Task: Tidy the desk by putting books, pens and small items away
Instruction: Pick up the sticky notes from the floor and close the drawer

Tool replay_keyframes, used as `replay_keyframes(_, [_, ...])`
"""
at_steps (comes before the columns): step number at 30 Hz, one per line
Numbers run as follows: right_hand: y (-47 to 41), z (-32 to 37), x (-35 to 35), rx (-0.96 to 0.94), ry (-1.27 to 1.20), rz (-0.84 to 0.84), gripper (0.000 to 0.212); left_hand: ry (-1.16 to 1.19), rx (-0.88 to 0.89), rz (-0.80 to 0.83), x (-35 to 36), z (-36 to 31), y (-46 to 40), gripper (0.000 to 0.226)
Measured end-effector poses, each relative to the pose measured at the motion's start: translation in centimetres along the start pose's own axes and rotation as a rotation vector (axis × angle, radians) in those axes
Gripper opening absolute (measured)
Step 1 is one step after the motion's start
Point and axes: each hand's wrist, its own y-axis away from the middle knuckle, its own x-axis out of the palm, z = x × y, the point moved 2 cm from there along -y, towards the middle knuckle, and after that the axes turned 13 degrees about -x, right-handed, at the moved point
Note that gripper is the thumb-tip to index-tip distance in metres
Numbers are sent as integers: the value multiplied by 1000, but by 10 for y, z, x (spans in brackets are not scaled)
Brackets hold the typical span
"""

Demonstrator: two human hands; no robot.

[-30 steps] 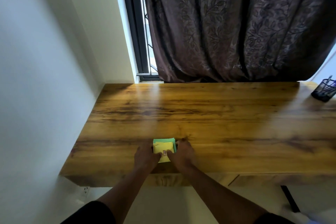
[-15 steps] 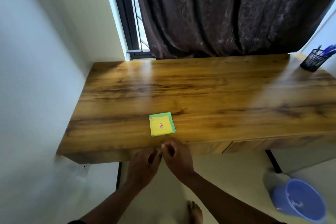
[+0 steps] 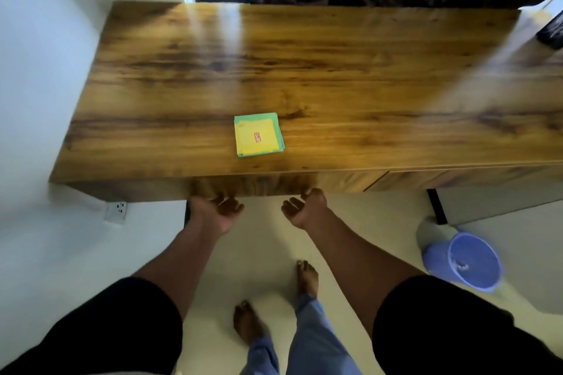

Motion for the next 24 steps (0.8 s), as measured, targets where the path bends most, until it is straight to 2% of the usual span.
replay_keyframes(2, [-6,4,0,13,-62,-51,41,80,21,-26,3,-5,-2,60])
replay_keyframes(5, [-12,5,4,20,-125,-34,54,156,44,-72,1,-11,-10,76])
replay_keyframes(9, [-19,2,0,11,-209,-62,68,175,34,-41,-2,-9,-18,85])
replay_keyframes(15, [-11,-5,-15,-9,-223,-25,61,111,37,-49,-14,4,-14,71])
replay_keyframes(21, [0,-20,-37,-8,-163,-20,52,50,4,-33,-43,10,-11,72])
replay_keyframes(24, [5,-27,-57,2,-112,-18,53,-11,0,-80,-61,17,-4,58])
